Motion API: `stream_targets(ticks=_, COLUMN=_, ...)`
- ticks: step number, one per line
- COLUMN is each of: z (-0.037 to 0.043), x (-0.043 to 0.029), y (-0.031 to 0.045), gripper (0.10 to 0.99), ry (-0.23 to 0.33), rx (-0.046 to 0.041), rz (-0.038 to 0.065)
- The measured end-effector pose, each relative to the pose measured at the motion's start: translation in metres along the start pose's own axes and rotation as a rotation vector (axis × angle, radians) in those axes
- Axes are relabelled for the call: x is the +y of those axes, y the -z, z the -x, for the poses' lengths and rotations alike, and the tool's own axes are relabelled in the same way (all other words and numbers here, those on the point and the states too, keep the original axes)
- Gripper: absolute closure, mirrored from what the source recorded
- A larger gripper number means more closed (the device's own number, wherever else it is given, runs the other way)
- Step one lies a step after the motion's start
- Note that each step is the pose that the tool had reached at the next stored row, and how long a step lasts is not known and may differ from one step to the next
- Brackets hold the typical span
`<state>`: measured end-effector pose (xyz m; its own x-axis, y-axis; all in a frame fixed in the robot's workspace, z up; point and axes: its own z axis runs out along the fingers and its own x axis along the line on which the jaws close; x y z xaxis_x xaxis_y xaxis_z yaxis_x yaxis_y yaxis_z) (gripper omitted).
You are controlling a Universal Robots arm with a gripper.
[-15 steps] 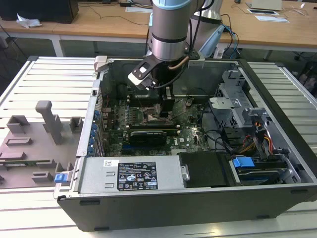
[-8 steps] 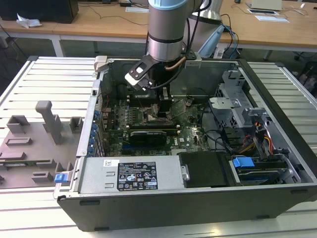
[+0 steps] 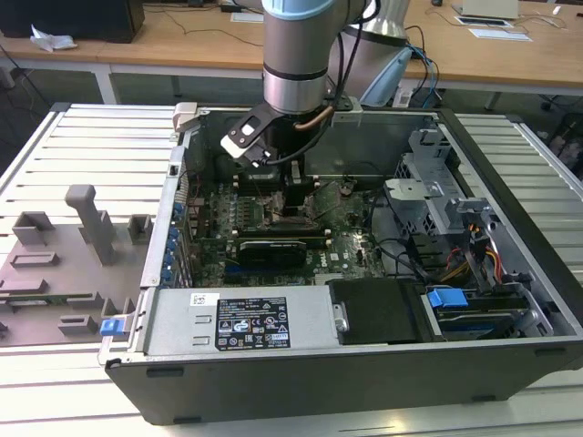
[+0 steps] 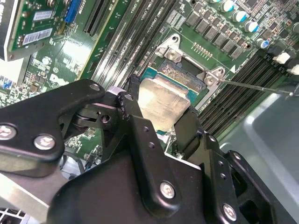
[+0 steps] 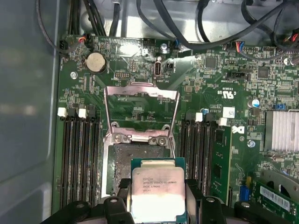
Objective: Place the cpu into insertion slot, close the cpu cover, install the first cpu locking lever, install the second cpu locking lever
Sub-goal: 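Place the cpu into insertion slot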
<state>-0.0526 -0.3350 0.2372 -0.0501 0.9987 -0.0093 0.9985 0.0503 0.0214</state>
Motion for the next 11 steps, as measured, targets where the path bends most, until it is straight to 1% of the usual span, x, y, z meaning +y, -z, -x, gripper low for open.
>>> stream_targets(ticks=3, z=-0.0001, x=-0.0022, y=-0.0006, gripper=0.545, ry=0.000, rx=-0.0001, rz=0.000)
stream_targets(ticks=7, z=-0.0011, x=-0.0029, y=-0.0030, gripper=0.545, ry=0.000, rx=-0.0001, rz=0.000)
stream_targets(ticks=10, z=-0.0037, x=-0.0025, y=-0.0072, gripper=0.545, ry=0.000, rx=0.0002, rz=0.000)
stream_targets(ticks=11, z=-0.0044, x=-0.0013, y=-0.0089, gripper=0.545, ry=-0.002, rx=-0.0001, rz=0.000)
